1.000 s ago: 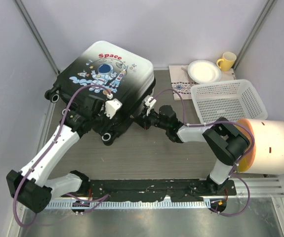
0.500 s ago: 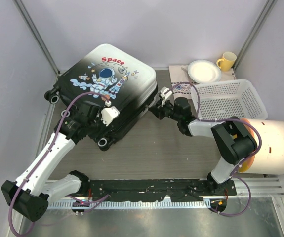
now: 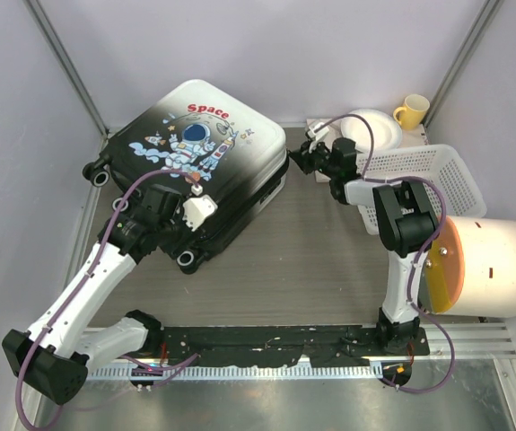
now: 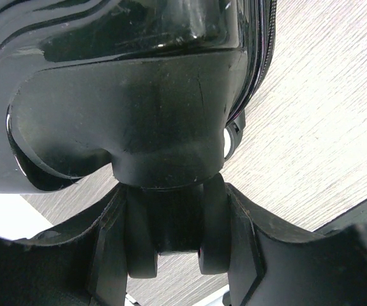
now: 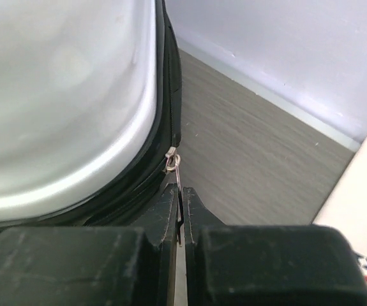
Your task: Open, take out, and arrange the luggage
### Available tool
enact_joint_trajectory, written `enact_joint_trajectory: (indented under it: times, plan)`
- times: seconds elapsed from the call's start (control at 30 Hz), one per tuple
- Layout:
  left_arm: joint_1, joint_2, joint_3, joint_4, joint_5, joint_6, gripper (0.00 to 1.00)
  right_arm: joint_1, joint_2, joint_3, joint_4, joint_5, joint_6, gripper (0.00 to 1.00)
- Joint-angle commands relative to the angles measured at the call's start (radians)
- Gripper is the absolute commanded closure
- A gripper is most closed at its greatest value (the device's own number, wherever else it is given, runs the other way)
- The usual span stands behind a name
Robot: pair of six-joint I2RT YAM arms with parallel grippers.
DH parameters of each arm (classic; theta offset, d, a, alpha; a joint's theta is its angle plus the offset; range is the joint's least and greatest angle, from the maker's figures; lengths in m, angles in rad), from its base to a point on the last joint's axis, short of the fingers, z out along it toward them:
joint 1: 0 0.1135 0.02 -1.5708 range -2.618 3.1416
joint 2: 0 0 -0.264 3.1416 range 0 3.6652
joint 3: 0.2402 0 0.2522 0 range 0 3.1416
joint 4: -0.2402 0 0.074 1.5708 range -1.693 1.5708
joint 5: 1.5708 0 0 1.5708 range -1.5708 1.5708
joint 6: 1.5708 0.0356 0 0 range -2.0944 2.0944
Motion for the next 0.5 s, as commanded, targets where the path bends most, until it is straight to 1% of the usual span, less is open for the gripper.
enact_joint_trajectory:
  times: [0.0, 0.07, 0.13, 0.23, 0.27, 0.33, 0.37, 0.4, 0.43, 0.47]
  plan:
    - [0.015, 0.011, -0.064, -0.155, -0.029, 0.069, 1.0, -0.023, 0.075, 0.148, 0.082, 0.05, -0.037, 0.99]
    - [0.015, 0.013, -0.068, -0.155, -0.024, 0.07, 1.0, -0.023, 0.132, 0.192, 0.103, 0.062, -0.02, 0.99]
    - [0.017, 0.016, -0.069, -0.156, -0.012, 0.066, 1.0, -0.023, 0.17, 0.234, 0.12, 0.032, 0.001, 0.99]
    - [0.017, 0.022, -0.063, -0.158, 0.002, 0.053, 1.0, -0.003, 0.166, 0.232, 0.111, -0.043, 0.023, 0.99]
    - [0.017, 0.027, -0.058, -0.159, 0.002, 0.047, 1.0, 0.003, 0.157, 0.22, 0.096, -0.06, 0.023, 0.94]
    - [0.017, 0.045, -0.028, -0.179, 0.016, 0.03, 1.0, 0.011, 0.14, 0.197, 0.077, -0.102, 0.046, 0.74]
    - [0.017, 0.05, -0.017, -0.19, 0.02, 0.02, 1.0, 0.011, 0.12, 0.173, 0.08, -0.105, 0.064, 0.58]
    - [0.018, 0.051, 0.009, -0.194, 0.022, 0.012, 1.0, 0.01, 0.112, 0.166, 0.071, -0.102, 0.079, 0.56]
    - [0.025, 0.047, 0.02, -0.199, 0.067, -0.006, 1.0, 0.011, 0.102, 0.163, 0.053, -0.102, 0.089, 0.55]
    - [0.028, 0.042, 0.05, -0.201, 0.086, -0.013, 0.95, 0.01, 0.086, 0.163, 0.031, -0.1, 0.087, 0.53]
